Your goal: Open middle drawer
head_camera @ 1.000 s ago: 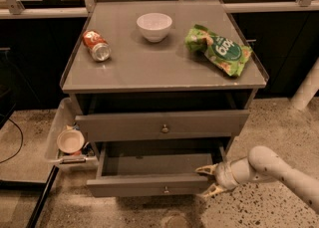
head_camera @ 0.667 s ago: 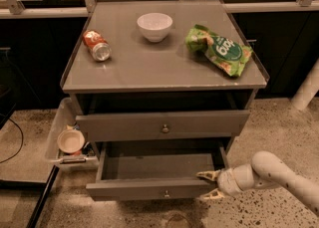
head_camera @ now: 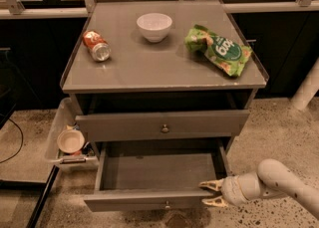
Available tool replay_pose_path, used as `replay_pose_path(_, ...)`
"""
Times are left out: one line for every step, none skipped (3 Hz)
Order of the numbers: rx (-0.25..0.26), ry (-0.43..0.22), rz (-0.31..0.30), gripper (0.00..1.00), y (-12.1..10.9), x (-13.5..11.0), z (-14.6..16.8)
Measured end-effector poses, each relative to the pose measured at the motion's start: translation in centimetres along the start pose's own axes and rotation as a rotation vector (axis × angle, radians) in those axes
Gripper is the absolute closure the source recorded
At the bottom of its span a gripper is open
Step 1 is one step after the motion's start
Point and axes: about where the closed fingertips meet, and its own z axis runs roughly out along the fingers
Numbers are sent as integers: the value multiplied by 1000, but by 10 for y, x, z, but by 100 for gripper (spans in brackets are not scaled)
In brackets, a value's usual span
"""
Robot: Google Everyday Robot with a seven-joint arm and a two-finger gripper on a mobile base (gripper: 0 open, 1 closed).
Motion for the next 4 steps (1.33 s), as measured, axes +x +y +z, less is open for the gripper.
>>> replay_pose_path(0, 0, 0, 65, 0, 0, 0)
replay_pose_path(0, 0, 0, 41, 0, 0, 0)
replay_pose_path(0, 0, 0, 17, 0, 0, 0)
replay_pose_path(-15, -6, -4, 0, -5, -4, 2)
